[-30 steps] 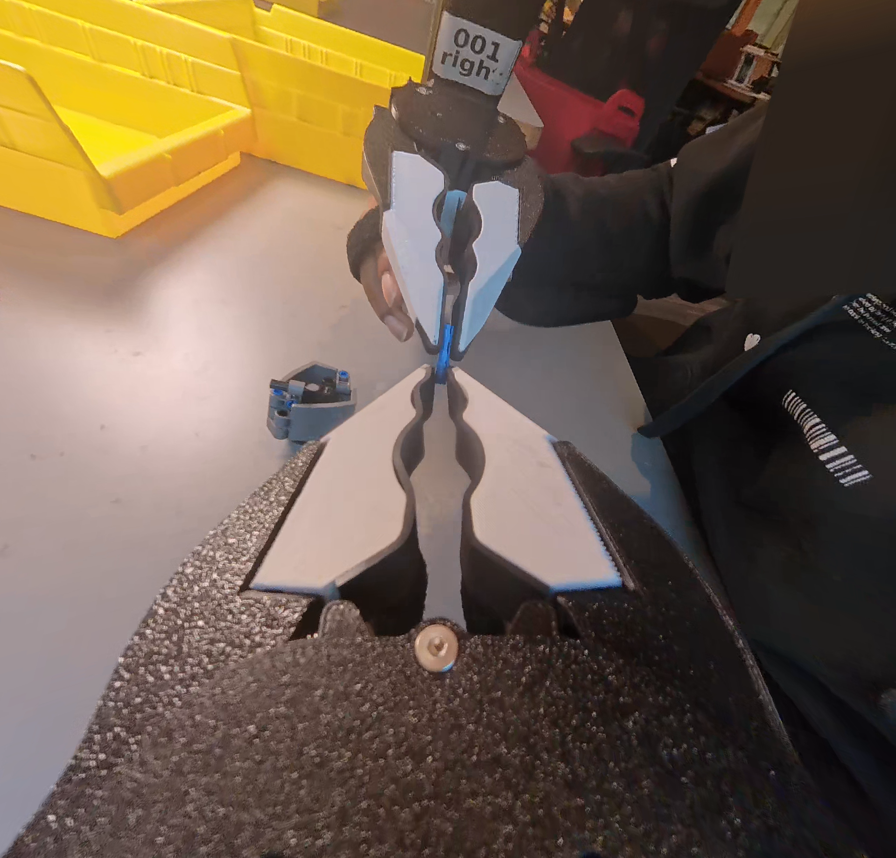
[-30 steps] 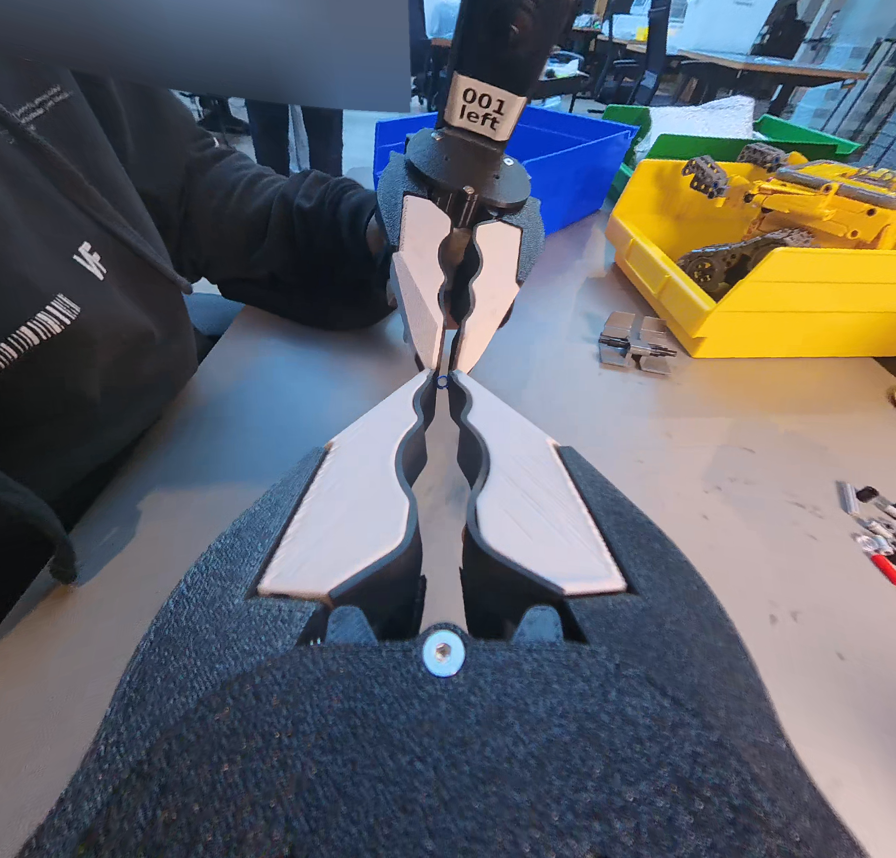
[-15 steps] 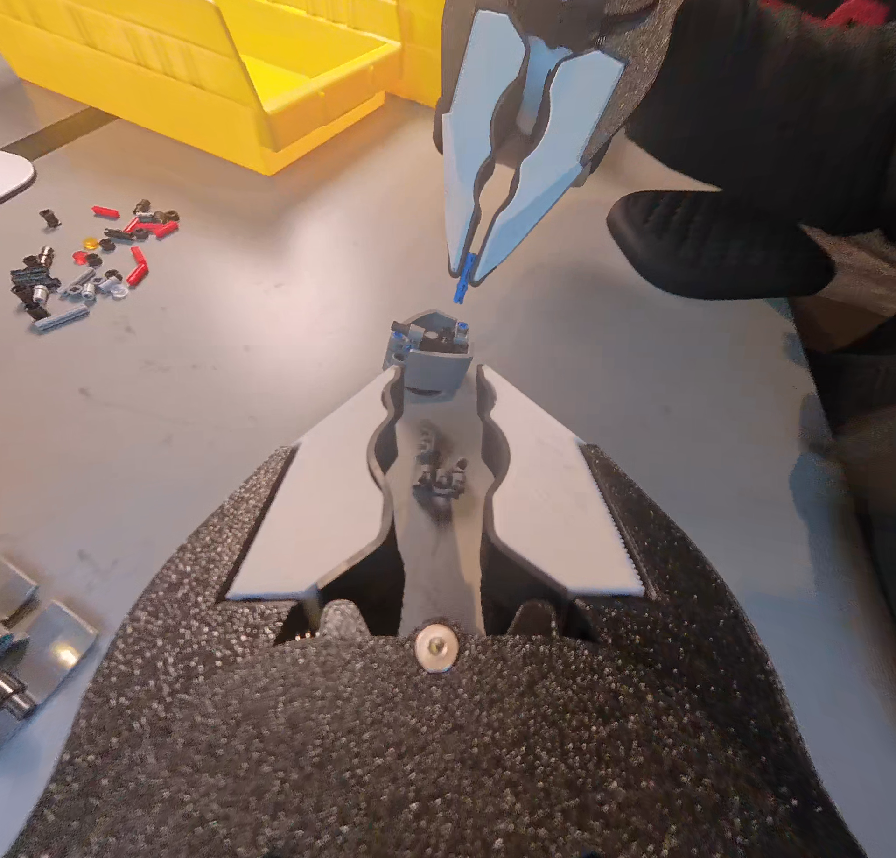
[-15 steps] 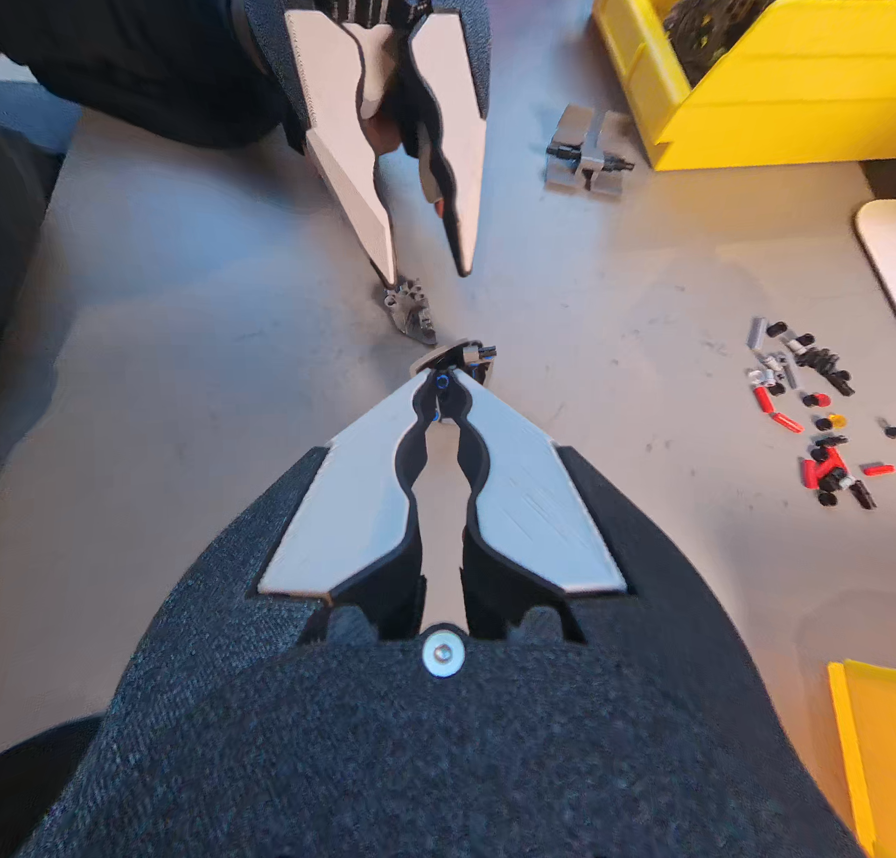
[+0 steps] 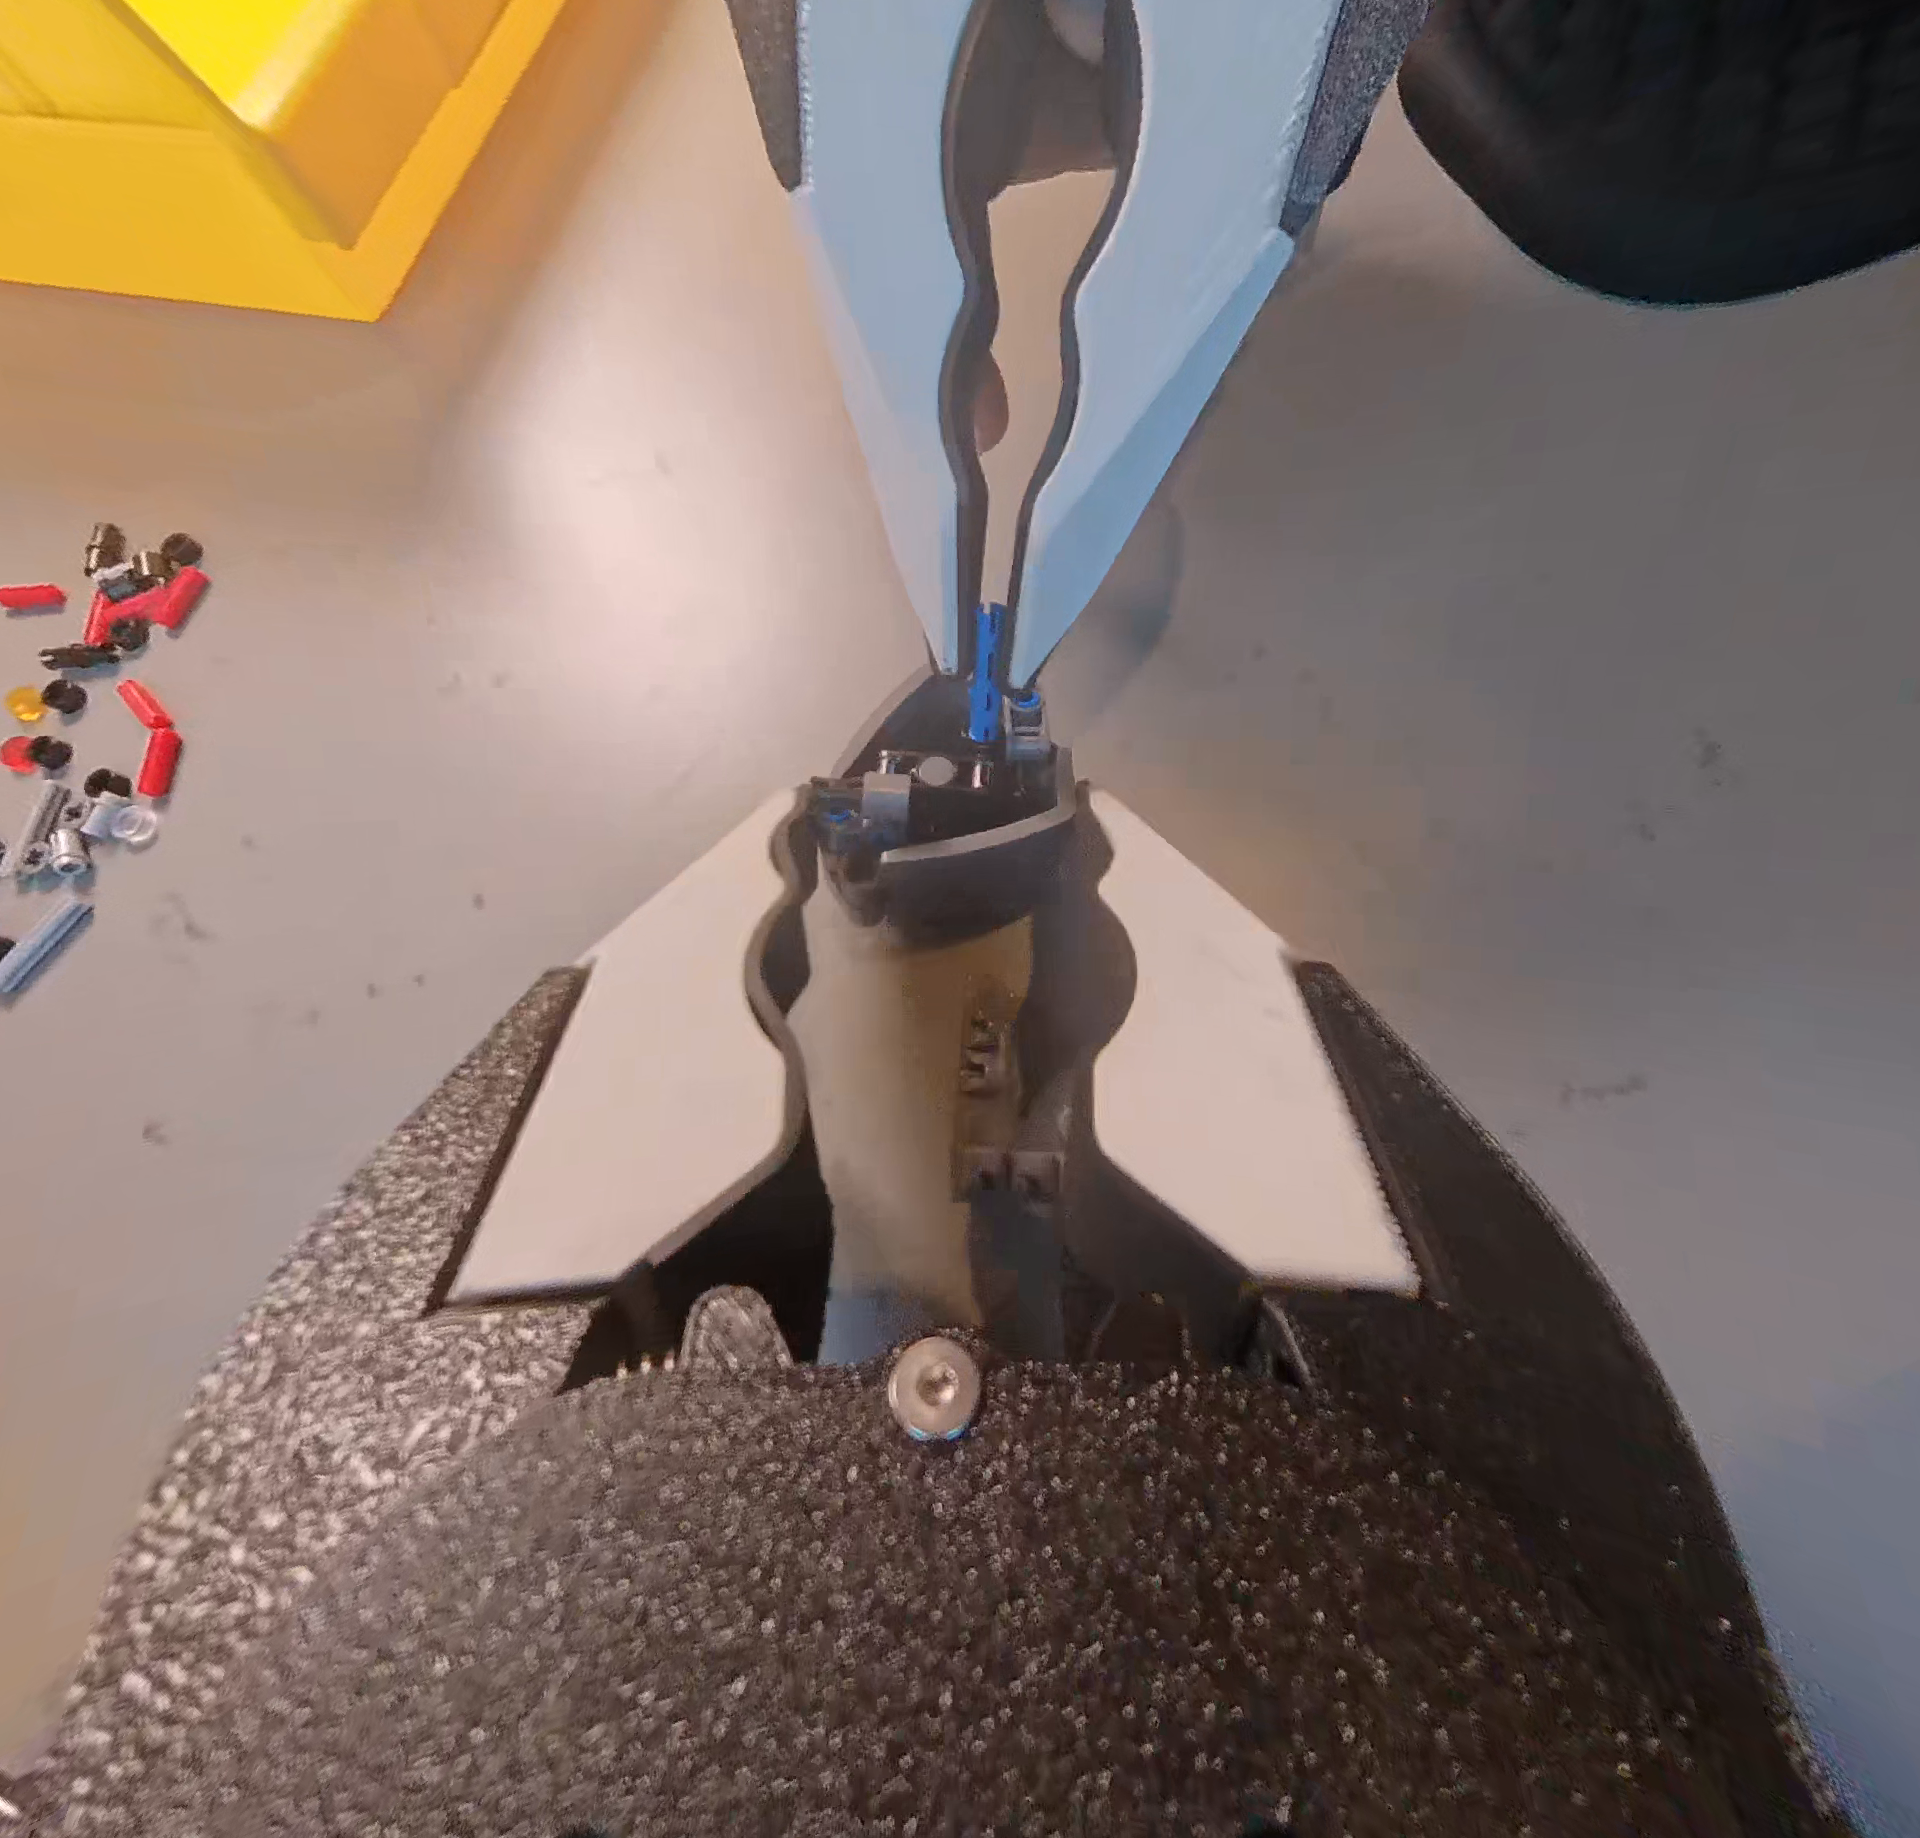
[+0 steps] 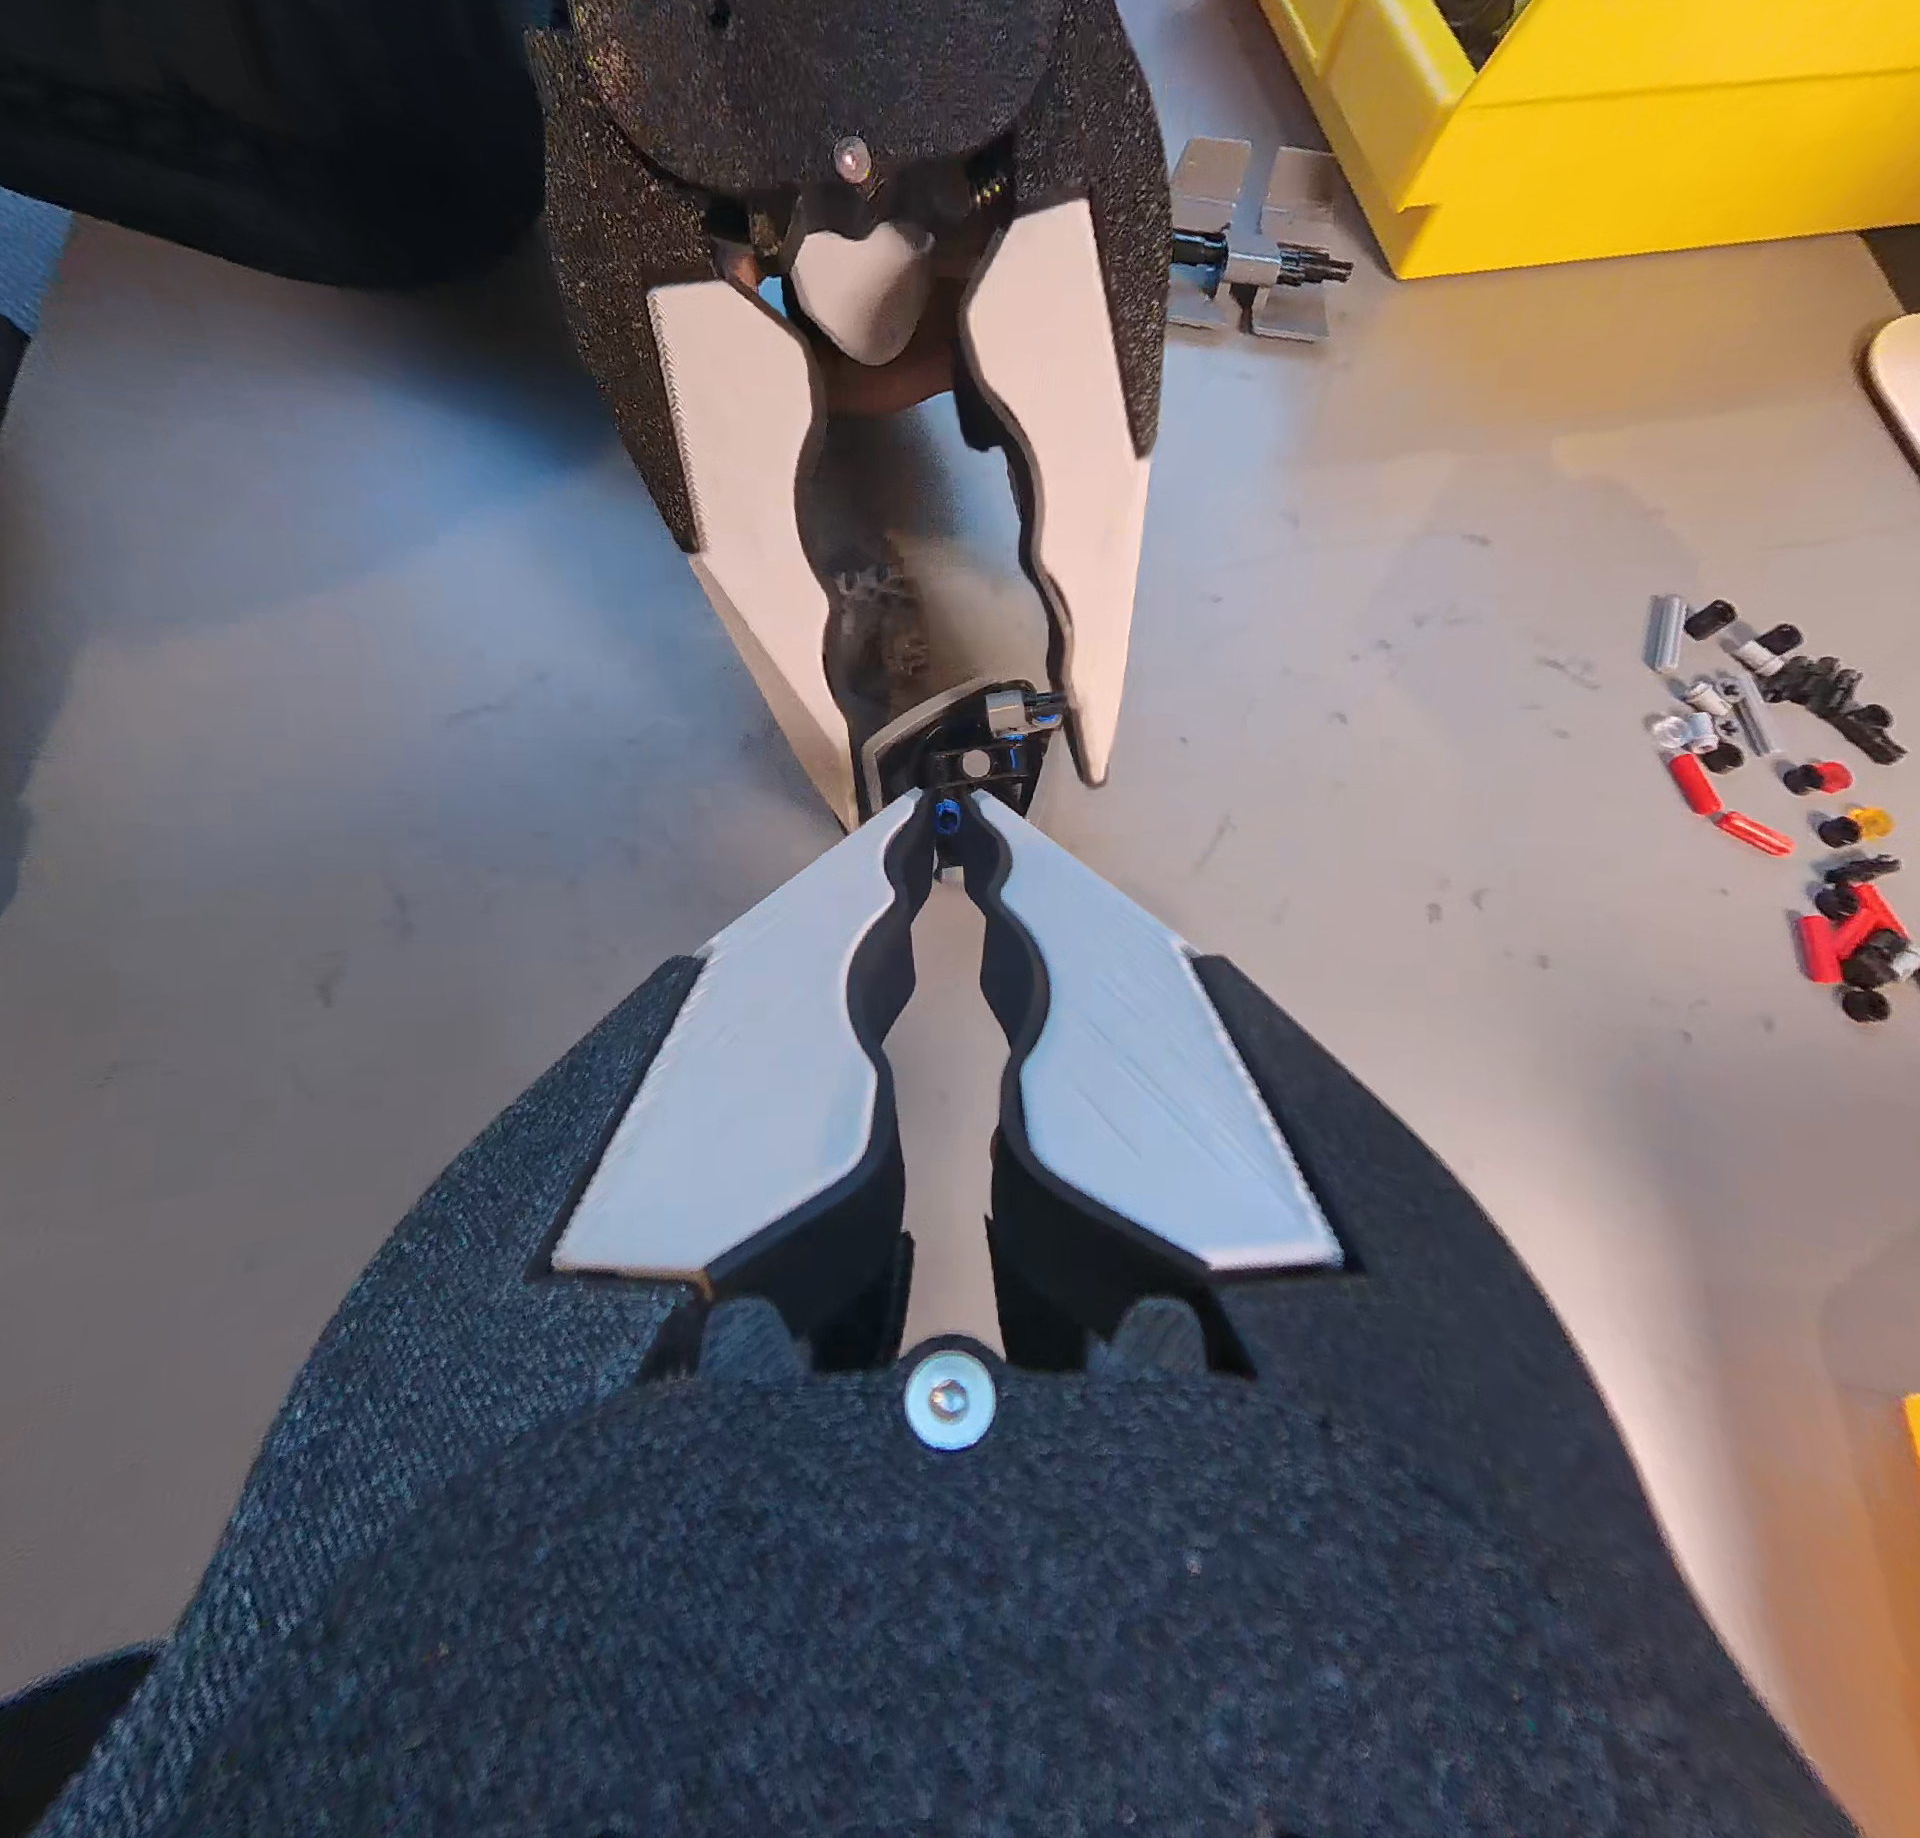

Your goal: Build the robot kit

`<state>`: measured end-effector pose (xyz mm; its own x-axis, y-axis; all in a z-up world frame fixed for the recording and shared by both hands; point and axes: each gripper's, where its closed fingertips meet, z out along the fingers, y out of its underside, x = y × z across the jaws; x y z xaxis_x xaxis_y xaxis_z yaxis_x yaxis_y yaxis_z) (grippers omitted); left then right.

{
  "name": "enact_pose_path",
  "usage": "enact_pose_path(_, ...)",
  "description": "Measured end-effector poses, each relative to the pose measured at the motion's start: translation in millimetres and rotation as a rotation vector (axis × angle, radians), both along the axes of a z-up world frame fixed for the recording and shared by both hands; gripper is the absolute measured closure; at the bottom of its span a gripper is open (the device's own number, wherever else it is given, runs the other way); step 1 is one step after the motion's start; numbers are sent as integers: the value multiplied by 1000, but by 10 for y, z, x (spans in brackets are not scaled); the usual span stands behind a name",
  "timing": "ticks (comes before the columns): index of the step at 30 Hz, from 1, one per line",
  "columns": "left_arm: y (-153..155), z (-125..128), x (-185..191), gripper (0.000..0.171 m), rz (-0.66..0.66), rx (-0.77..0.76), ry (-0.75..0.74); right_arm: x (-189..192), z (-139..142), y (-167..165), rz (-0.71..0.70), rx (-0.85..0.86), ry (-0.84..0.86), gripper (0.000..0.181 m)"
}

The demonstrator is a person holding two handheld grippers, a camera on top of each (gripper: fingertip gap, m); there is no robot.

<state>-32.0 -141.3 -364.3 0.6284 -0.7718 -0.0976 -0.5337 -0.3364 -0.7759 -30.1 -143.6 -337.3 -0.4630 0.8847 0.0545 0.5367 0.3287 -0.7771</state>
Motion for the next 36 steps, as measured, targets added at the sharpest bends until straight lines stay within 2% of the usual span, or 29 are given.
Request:
enact_pose_path(11, 24, 0, -22, 125, 75, -32, -4, 2, -34, 37, -2, 248, -133, 177)
enact_pose_path(23, 52, 6, -63, 126, 136, -16, 13, -55, -34, 52, 26, 274, -307, 178)
enact_pose_path(36, 82, 6, -95, 127, 227, -13, 24, -89, -36, 91, -100, 254, -378, 178)
